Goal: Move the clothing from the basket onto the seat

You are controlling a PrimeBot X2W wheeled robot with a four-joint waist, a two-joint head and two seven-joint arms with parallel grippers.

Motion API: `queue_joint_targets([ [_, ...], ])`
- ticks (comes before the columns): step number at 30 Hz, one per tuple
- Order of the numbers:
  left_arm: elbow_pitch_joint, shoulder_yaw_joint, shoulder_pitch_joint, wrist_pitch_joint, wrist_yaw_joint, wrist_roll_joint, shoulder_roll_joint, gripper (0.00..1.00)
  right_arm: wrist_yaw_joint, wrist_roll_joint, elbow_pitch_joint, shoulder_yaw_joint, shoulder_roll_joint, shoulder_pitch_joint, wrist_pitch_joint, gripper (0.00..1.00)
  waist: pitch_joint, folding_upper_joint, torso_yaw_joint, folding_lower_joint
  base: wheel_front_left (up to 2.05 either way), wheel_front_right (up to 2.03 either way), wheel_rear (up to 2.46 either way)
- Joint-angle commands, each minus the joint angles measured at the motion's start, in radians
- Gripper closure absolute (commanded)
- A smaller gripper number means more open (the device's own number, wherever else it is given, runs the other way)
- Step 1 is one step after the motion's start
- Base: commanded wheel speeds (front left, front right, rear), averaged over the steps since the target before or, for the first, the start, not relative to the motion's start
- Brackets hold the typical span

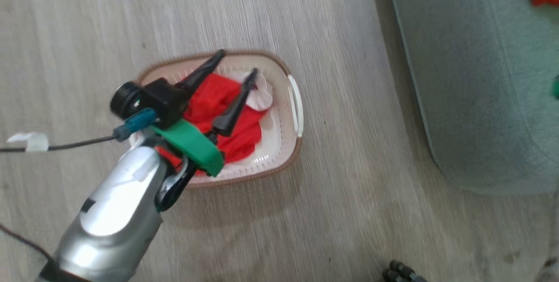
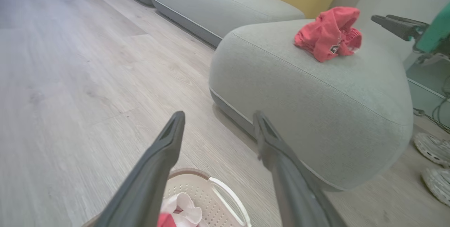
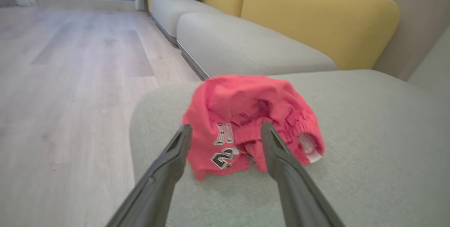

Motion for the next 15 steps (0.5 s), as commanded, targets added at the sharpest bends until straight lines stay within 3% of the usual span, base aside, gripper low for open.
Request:
queue_joint_targets([
  [1,-0.015,0.064,0.012,-0.005,-0.001,0.011,0.005,0.00,0.000,0.012,-0.056,0.048,0.002,0.033,-0.006,0.00,-0.066,-0.0001,0.030,0.0002,0.00,0.00,0.00],
  [8,0.043,0.239,0.106,-0.005,-0.001,0.061,-0.040,0.00,0.000,0.092,-0.162,0.201,0.040,0.141,-0.006,0.00,-0.167,-0.0001,0.097,0.0002,0.00,0.00,0.00],
  [15,0.081,0.421,0.186,-0.005,-0.001,0.136,-0.083,0.00,0.000,0.152,-0.190,0.332,0.052,0.199,-0.006,0.00,-0.241,-0.0001,0.157,0.0002,0.00,0.00,0.00],
])
